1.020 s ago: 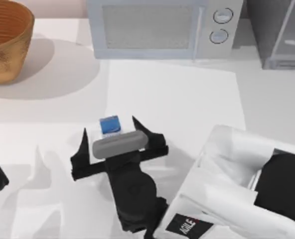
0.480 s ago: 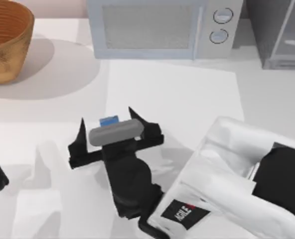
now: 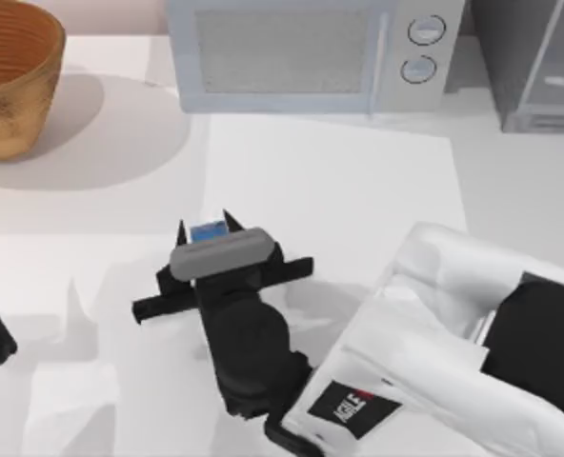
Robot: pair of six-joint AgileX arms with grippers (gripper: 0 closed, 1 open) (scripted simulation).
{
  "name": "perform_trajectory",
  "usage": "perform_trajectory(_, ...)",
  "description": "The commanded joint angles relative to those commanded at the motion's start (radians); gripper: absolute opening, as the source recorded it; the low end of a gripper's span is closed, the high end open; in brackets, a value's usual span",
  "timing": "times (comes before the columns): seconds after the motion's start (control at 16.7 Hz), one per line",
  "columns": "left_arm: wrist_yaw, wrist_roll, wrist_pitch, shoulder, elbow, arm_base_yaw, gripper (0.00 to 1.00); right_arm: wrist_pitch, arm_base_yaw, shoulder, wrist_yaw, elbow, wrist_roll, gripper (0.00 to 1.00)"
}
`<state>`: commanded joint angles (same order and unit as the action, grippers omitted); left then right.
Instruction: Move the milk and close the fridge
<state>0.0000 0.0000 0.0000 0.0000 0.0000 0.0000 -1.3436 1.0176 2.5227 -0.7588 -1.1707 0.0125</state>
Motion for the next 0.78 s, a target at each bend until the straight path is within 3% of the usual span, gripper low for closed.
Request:
perform_trajectory(0.24,0.0,0.0,0.0,0.0,0.0,0.0,1.0,0.0,0.0,0.0,0.0,0.0,0.0,0.02)
perform_trajectory(0.78,0.0,0.0,0.0,0.0,0.0,0.0,1.0,0.001,0.002,-0.003,0.0,0.002,0.0,0.0)
